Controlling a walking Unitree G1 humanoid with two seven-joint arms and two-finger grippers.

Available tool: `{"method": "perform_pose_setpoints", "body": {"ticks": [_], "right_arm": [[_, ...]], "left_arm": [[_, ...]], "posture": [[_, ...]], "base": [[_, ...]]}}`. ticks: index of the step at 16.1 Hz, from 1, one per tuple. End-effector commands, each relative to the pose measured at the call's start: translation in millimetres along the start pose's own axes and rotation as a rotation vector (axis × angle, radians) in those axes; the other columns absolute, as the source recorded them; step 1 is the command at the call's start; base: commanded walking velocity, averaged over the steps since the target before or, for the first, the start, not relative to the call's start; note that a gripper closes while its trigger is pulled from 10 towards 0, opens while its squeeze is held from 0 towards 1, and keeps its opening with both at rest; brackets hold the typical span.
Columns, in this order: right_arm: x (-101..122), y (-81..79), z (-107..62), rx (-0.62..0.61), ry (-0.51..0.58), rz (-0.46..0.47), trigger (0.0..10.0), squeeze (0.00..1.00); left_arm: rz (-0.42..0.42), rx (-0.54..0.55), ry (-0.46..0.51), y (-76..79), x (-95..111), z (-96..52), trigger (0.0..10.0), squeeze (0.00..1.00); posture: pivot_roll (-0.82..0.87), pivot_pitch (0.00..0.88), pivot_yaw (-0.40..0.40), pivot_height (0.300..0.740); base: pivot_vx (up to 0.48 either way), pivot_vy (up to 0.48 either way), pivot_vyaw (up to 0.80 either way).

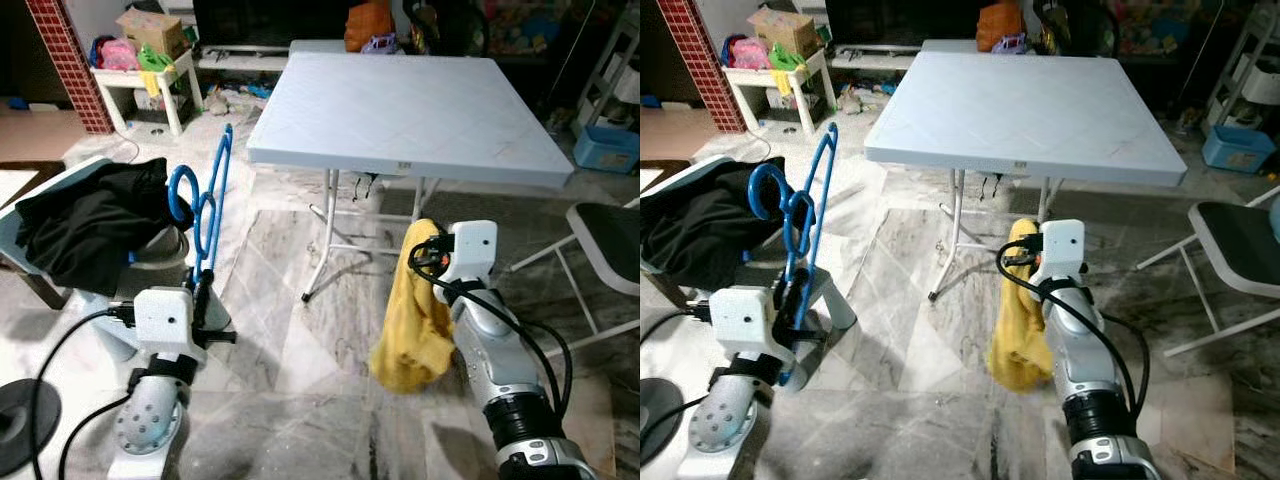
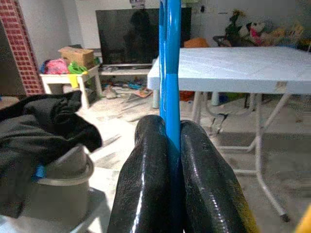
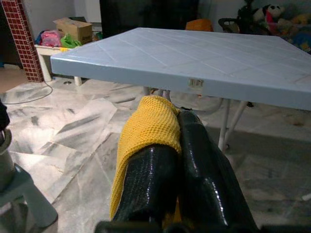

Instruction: Hang hanger

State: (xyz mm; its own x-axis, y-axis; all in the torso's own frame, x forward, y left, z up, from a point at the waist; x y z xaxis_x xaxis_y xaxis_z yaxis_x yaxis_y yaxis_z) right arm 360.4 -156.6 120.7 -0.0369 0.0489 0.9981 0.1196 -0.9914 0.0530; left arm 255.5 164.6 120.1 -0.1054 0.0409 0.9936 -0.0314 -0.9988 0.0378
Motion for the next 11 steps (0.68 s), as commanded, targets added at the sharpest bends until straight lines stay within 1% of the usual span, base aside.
{"method": "perform_pose_setpoints", "body": {"ticks": [1, 3, 5, 8, 10, 11], "right_arm": [[28, -6.4, 8.9, 0.024, 0.098, -0.001, 10.0, 0.00], [40, -7.8, 14.2, 0.020, 0.136, 0.003, 10.0, 0.00], [38, -4.5, 14.5, -0.002, 0.122, 0.008, 10.0, 0.00], [30, -1.2, 12.3, -0.026, 0.092, 0.041, 10.0, 0.00], [27, -3.5, 10.9, -0.003, 0.084, 0.031, 10.0, 0.00], [28, -4.0, 11.3, 0.004, 0.086, 0.025, 10.0, 0.00]], "left_arm": [[-0.008, -0.018, 0.015, 3.0, 5, 3.2, 10.0, 0.00], [-0.006, -0.032, 0.015, 2.8, 6, 7.3, 10.0, 0.00], [-0.003, -0.037, 0.016, 0.9, 7, 10.2, 10.0, 0.00], [-0.013, -0.036, 0.017, -2.7, 8, 14.8, 10.0, 0.00], [-0.022, -0.050, 0.036, 4.6, 13, 20.3, 10.0, 0.00], [-0.027, -0.059, 0.047, 8.0, 16, 23.1, 10.0, 0.00]], "posture": [[0.10, 0.000, 0.008, 0.740], [0.09, 0.000, 0.014, 0.740], [0.08, 0.000, 0.022, 0.740], [0.08, 0.000, 0.027, 0.740], [0.09, 0.000, 0.030, 0.740], [0.10, 0.000, 0.030, 0.740]], "base": [[0.277, 0.000, 0.00], [0.281, 0.000, 0.00], [0.292, 0.000, 0.00], [0.316, 0.000, 0.00], [0.405, 0.000, -0.44], [0.409, 0.000, 0.00]]}}
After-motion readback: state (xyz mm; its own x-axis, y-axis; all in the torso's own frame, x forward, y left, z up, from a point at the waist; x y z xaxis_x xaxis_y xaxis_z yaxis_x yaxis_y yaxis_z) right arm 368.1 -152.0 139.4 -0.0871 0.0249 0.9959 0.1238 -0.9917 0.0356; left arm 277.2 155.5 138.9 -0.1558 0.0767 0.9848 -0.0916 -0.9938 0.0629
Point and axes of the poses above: a point about 5 cm out from each wrist's last joint towards the gripper, its own z axis pointing out of the wrist towards the gripper, its own x axis along the axis of the wrist's last joint, y = z × x, the point moved 2 cm from there along z, pointing out of the wrist towards the gripper, and after that the axes turned 3 degrees about -z, right-handed, at the moved point
